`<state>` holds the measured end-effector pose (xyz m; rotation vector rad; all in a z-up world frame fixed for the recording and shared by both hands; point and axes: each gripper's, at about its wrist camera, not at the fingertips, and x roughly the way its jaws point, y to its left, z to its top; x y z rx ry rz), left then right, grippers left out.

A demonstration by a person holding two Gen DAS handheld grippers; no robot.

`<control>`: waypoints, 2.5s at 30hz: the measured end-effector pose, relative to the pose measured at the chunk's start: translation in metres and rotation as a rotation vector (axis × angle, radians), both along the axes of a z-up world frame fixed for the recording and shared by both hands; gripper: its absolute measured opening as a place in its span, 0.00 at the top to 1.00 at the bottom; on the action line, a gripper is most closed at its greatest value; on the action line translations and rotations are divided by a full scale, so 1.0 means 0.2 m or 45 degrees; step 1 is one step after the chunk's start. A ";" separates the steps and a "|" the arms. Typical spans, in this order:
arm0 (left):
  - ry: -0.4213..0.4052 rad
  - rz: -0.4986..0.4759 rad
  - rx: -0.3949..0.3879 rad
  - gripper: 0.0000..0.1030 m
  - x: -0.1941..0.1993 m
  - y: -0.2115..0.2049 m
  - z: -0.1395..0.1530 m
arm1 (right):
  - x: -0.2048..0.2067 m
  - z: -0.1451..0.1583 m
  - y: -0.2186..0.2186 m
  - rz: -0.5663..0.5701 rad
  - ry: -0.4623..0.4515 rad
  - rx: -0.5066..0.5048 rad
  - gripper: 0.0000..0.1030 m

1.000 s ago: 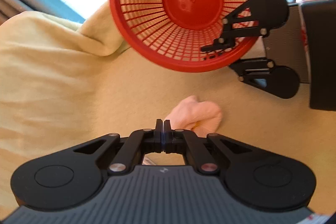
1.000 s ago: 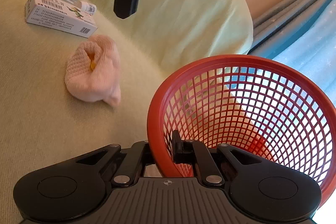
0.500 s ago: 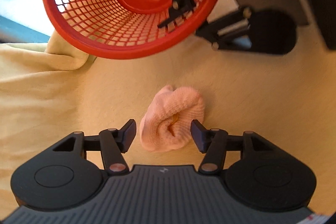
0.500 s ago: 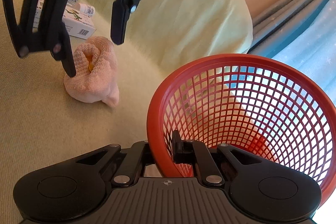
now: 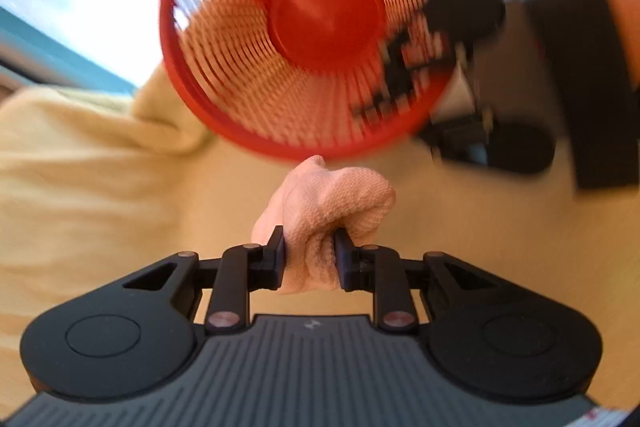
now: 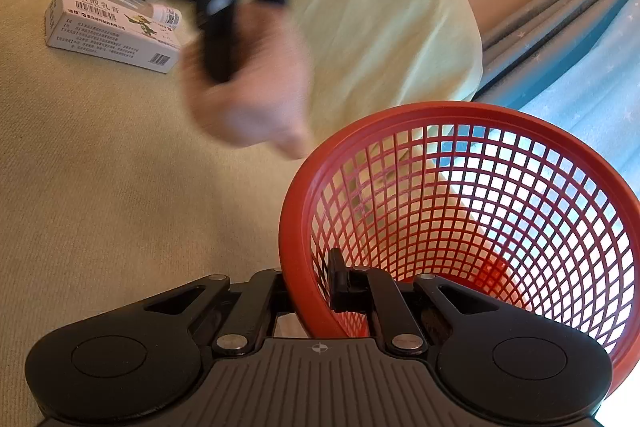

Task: Organize objects
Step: 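Drop the pink towel into the basket held by the right gripper, then grasp the crumpled white tissue with the left gripper, then carry the white tissue with the left gripper toward the basket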

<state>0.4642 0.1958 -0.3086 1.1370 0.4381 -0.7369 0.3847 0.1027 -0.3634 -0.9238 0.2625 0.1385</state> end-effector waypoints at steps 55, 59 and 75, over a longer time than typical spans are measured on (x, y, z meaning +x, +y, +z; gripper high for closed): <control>0.387 1.269 -0.450 0.50 -0.42 1.22 -0.15 | 0.00 0.00 0.00 -0.011 0.007 0.034 0.95; 0.384 1.264 -0.413 0.67 -0.42 1.21 -0.15 | 0.00 0.01 0.00 -0.012 0.007 0.035 0.95; 0.147 1.045 -0.341 0.72 -0.40 1.02 0.12 | -0.01 0.01 -0.01 -0.015 -0.006 0.036 0.96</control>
